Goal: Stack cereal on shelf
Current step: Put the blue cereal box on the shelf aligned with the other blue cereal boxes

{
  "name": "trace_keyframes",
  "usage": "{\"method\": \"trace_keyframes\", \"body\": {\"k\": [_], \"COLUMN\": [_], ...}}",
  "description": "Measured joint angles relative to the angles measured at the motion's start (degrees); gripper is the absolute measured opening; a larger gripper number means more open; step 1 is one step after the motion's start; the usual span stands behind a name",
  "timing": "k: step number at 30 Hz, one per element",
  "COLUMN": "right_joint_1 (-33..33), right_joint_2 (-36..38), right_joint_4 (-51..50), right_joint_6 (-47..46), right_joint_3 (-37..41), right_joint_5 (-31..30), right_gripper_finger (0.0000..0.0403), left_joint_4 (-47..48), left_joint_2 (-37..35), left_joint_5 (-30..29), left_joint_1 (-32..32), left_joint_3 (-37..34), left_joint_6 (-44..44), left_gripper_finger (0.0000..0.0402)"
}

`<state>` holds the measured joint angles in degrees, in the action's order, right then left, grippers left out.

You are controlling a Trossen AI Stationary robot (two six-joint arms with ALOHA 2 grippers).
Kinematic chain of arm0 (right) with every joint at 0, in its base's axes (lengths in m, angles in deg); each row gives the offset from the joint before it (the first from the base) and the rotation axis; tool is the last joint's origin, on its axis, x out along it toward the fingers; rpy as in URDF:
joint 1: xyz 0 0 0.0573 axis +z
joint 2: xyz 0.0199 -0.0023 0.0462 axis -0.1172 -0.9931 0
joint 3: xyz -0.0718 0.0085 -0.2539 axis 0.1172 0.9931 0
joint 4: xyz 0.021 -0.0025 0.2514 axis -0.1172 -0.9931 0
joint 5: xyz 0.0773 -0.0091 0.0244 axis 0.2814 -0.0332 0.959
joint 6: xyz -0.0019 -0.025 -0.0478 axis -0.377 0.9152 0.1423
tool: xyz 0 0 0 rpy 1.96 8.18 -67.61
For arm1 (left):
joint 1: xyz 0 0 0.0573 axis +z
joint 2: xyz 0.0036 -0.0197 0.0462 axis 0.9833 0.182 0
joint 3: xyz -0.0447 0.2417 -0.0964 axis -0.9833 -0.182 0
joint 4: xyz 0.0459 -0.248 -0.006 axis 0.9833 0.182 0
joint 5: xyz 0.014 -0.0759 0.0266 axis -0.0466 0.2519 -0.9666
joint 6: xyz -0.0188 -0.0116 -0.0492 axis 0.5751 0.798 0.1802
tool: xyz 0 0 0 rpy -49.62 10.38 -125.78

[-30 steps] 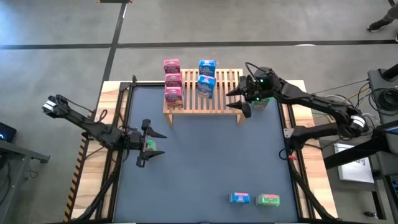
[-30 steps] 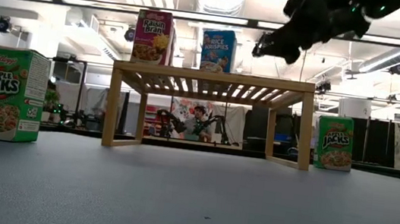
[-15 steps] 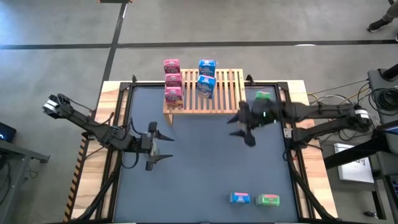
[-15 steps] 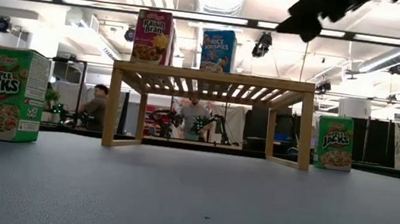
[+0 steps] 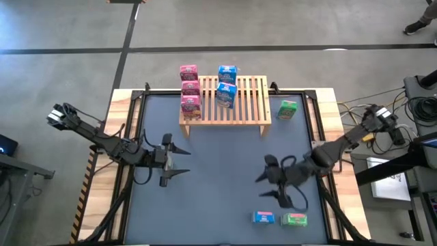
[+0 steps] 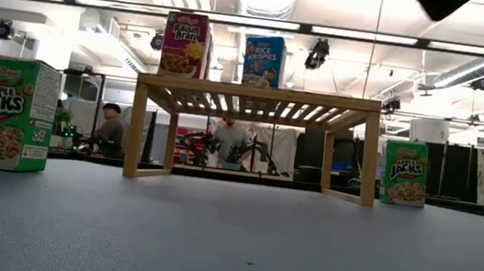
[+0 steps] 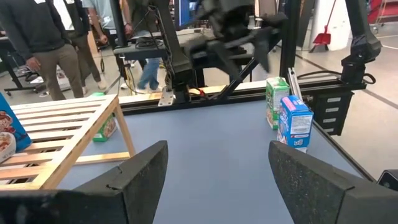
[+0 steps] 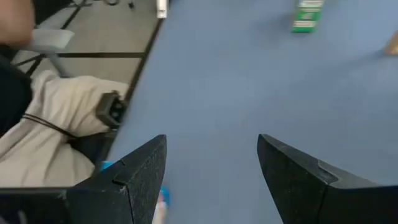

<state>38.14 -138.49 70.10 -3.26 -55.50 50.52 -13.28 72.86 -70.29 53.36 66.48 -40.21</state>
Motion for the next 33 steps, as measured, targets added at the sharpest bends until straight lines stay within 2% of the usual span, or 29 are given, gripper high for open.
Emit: {"method": "trace_keyframes", "body": {"k": [5,10,13,26,33], "right_joint_1": [5.66,7.75,8.71,10.85,11.04], "right_joint_2": [-4.91,-10.13,-13.14,-26.51,-31.15], "right_joint_4": [2.84,2.58,0.63,-19.76,-35.65], "right_joint_6": [-3.82,-9.72,-10.58,-11.16,-21.87], "right_joint_3": [-0.02,-0.92,-4.20,-24.16,-34.09], "right_joint_5": [-2.68,-2.72,-2.72,-4.24,-3.72], "right_gripper_finger": [0.0238,0.0237,0.0238,0.0237,0.0237], "left_joint_4": [-0.02,-0.02,-0.02,0.72,0.87], "left_joint_2": [0.00,-0.02,-0.02,-0.04,-0.04], "left_joint_5": [0.00,-0.02,-0.04,-0.07,0.00], "left_joint_1": [0.00,0.00,0.00,0.00,0.00], "left_joint_3": [-0.02,-0.04,-0.07,-0.88,-2.37], "left_joint_6": [0.50,0.72,0.78,3.15,6.70], "left_gripper_finger": [0.0262,0.0262,0.0262,0.0262,0.0262]}}
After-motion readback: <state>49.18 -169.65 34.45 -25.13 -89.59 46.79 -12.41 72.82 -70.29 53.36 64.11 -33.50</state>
